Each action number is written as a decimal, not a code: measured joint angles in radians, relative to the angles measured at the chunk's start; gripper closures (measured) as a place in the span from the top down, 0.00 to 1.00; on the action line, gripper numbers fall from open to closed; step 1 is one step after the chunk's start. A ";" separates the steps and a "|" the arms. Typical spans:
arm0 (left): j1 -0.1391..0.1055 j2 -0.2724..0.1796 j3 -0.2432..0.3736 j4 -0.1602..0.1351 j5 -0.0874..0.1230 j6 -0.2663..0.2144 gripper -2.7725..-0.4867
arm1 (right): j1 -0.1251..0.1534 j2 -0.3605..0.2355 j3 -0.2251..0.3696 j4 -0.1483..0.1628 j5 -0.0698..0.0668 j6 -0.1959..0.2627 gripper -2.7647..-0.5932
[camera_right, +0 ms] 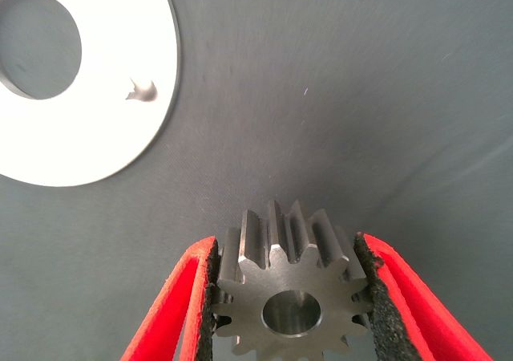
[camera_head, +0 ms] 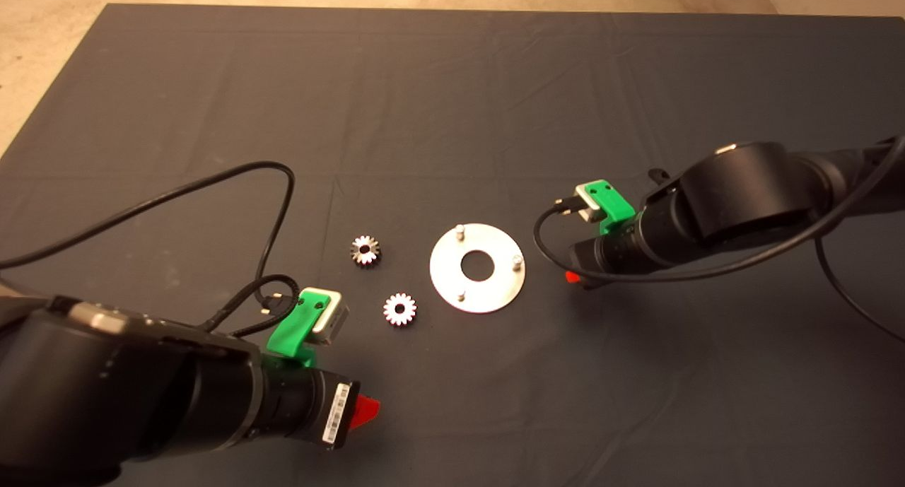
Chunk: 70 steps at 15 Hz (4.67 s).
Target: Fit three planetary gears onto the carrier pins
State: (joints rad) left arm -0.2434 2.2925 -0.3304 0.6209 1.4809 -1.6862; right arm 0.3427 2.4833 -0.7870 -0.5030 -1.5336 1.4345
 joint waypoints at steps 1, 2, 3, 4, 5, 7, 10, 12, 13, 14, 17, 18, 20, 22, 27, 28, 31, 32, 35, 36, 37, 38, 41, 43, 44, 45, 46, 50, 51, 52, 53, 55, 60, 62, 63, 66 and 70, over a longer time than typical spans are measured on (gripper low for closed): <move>0.000 0.018 0.000 -0.002 0.000 0.000 0.63 | 0.017 0.008 -0.008 0.016 -0.002 0.002 0.21; 0.000 0.038 0.000 -0.003 -0.002 0.000 0.63 | 0.027 0.024 -0.020 0.026 -0.004 0.003 0.21; 0.000 0.049 0.000 -0.004 -0.005 0.000 0.63 | 0.029 0.045 -0.033 0.033 -0.005 0.004 0.22; 0.000 0.051 0.000 -0.004 -0.007 0.000 0.63 | 0.029 0.070 -0.046 0.042 -0.004 0.004 0.22; 0.000 0.049 0.000 -0.004 -0.007 0.000 0.63 | 0.029 0.098 -0.061 0.049 -0.006 0.004 0.21; 0.000 0.048 0.000 -0.006 -0.006 0.000 0.63 | 0.029 0.166 -0.104 0.052 -0.001 0.004 0.21; 0.000 0.045 0.000 -0.006 -0.006 0.000 0.63 | 0.029 0.207 -0.159 0.055 0.008 0.003 0.21; 0.000 0.042 0.000 -0.007 -0.006 0.000 0.63 | 0.030 0.213 -0.188 0.056 -0.003 0.003 0.21; 0.000 0.041 0.000 -0.007 -0.005 0.000 0.63 | 0.029 0.220 -0.197 0.056 -0.005 0.000 0.21; 0.000 0.040 0.000 -0.007 -0.005 0.000 0.63 | 0.029 0.228 -0.203 0.056 -0.003 -0.006 0.21; 0.000 0.040 0.000 -0.007 -0.005 0.000 0.63 | 0.024 0.235 -0.232 0.059 0.003 -0.050 0.21; 0.000 0.040 0.000 -0.007 -0.005 0.000 0.63 | 0.020 0.235 -0.244 0.059 -0.001 -0.057 0.21; 0.000 0.040 0.000 -0.007 -0.005 0.000 0.63 | 0.014 0.247 -0.266 0.059 -0.005 -0.066 0.21; 0.000 0.040 0.000 -0.007 -0.005 0.000 0.63 | 0.015 0.265 -0.275 0.059 0.000 -0.073 0.20; 0.000 0.040 0.000 -0.007 -0.005 0.000 0.63 | -0.008 0.271 -0.299 0.061 0.000 -0.084 0.21; 0.000 0.039 0.000 -0.008 -0.005 0.000 0.63 | -0.012 0.273 -0.300 0.061 -0.001 -0.085 0.20; 0.000 0.040 0.000 -0.008 -0.005 0.005 0.63 | -0.016 0.277 -0.303 0.061 0.000 -0.088 0.20; 0.000 0.039 0.000 -0.007 -0.005 0.007 0.63 | -0.020 0.278 -0.303 0.061 0.000 -0.088 0.20; 0.000 0.028 0.000 -0.007 -0.005 0.010 0.63 | -0.032 0.281 -0.307 0.065 0.000 -0.096 0.20; 0.000 0.026 0.000 -0.008 -0.004 0.011 0.63 | -0.032 0.282 -0.311 0.065 0.000 -0.100 0.20; 0.000 0.026 0.000 -0.007 -0.005 0.011 0.63 | -0.032 0.282 -0.314 0.065 0.001 -0.103 0.20; 0.000 0.026 0.000 -0.008 -0.005 0.011 0.63 | -0.032 0.282 -0.314 0.065 0.001 -0.108 0.20; 0.000 0.026 0.000 -0.008 -0.005 0.011 0.63 | -0.031 0.284 -0.323 0.070 0.003 -0.129 0.20; 0.000 0.026 0.000 -0.007 -0.005 0.019 0.63 | -0.029 0.288 -0.336 0.078 0.003 -0.146 0.20; 0.000 0.025 0.000 -0.008 -0.005 0.021 0.63 | -0.027 0.291 -0.341 0.083 0.003 -0.152 0.20; 0.000 0.025 0.000 -0.007 -0.005 0.023 0.63 | -0.025 0.295 -0.351 0.086 0.002 -0.156 0.20; 0.000 0.025 0.000 -0.008 -0.005 0.023 0.63 | -0.023 0.301 -0.363 0.086 0.001 -0.160 0.21; 0.000 0.014 0.000 -0.008 -0.004 0.024 0.63 | -0.017 0.321 -0.399 0.087 -0.001 -0.176 0.20; 0.000 0.014 0.000 -0.008 -0.004 0.024 0.63 | -0.016 0.324 -0.406 0.086 -0.001 -0.179 0.20; 0.000 0.014 0.000 -0.008 -0.004 0.024 0.63 | -0.015 0.324 -0.411 0.086 0.002 -0.181 0.20; 0.000 0.014 0.000 -0.008 -0.004 0.024 0.63 | -0.015 0.324 -0.414 0.086 0.003 -0.181 0.20; 0.000 0.013 0.000 -0.007 -0.004 0.024 0.63 | -0.015 0.326 -0.415 0.086 0.003 -0.183 0.20; 0.000 -0.012 0.000 -0.008 -0.005 0.031 0.63 | -0.015 0.326 -0.413 0.086 0.003 -0.189 0.20; 0.000 -0.019 0.000 -0.008 -0.004 0.031 0.63 | -0.015 0.326 -0.409 0.087 0.002 -0.189 0.20; 0.000 -0.018 0.000 -0.008 -0.005 0.031 0.63 | -0.015 0.326 -0.406 0.088 0.000 -0.189 0.20; 0.000 -0.018 0.000 -0.008 -0.005 0.031 0.63 | -0.016 0.323 -0.392 0.089 -0.001 -0.189 0.20; 0.000 -0.018 0.000 -0.008 -0.005 0.031 0.63 | -0.017 0.323 -0.363 0.093 0.000 -0.188 0.20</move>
State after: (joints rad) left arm -0.2430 2.2740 -0.3304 0.6132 1.4760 -1.6550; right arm 0.3262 2.8062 -1.1502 -0.4102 -1.5336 1.2464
